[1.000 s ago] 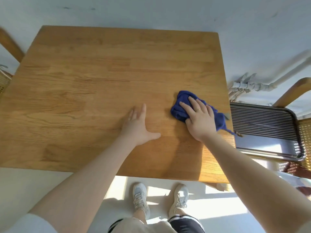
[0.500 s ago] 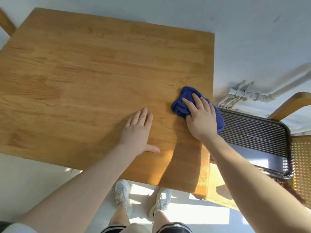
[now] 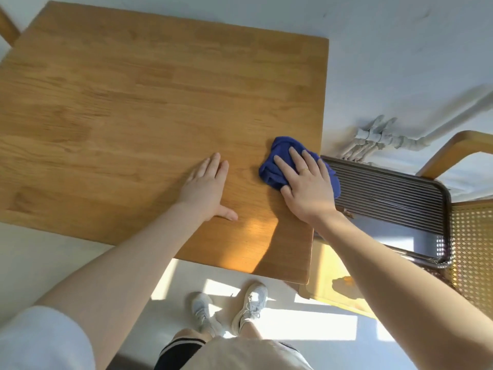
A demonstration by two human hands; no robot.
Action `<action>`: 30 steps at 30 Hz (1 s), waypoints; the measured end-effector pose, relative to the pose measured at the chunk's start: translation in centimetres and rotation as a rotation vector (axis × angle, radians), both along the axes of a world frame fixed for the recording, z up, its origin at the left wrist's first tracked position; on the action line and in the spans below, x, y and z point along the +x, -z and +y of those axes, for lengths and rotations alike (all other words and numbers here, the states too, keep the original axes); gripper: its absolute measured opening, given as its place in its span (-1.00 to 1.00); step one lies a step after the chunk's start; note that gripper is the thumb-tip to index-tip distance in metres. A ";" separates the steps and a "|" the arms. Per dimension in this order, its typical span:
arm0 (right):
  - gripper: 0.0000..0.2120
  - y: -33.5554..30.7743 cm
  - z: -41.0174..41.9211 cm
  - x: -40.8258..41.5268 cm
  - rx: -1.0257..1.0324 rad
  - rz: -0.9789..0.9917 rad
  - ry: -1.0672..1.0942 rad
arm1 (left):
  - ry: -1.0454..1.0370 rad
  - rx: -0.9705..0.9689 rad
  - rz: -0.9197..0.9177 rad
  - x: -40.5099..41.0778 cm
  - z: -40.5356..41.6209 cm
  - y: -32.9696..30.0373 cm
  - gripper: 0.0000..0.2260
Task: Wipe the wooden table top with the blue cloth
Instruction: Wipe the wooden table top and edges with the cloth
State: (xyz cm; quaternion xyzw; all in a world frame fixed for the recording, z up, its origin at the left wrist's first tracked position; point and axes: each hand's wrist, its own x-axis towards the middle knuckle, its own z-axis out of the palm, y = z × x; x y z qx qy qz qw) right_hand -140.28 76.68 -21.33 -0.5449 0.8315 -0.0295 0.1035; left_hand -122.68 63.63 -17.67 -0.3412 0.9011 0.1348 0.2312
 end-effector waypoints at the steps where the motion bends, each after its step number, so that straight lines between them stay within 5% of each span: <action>1: -0.42 0.1 1.5 1.1 -0.023 -0.003 -0.065 | 0.001 -0.009 0.010 0.0 0.0 0.1 0.10; 9: -0.40 0.0 8.9 8.6 0.013 0.059 -0.326 | -0.005 -0.019 0.067 0.1 -0.3 0.5 0.07; 14: -0.42 -0.2 2.2 8.0 -0.016 -0.036 -0.094 | -0.016 0.031 0.396 2.7 0.1 0.1 -0.56; 16: -0.40 0.0 0.9 9.4 0.004 -0.010 -0.033 | -0.073 0.071 0.466 5.4 -0.2 -0.3 -0.63; 24: -0.48 0.6 2.3 16.0 -0.054 -0.050 -0.292 | -0.493 -0.105 0.243 14.1 -1.0 0.7 -0.33; 30: -0.51 0.4 -5.1 14.9 -0.059 -0.022 -0.021 | -0.604 -0.123 0.118 18.3 -2.3 1.8 -0.18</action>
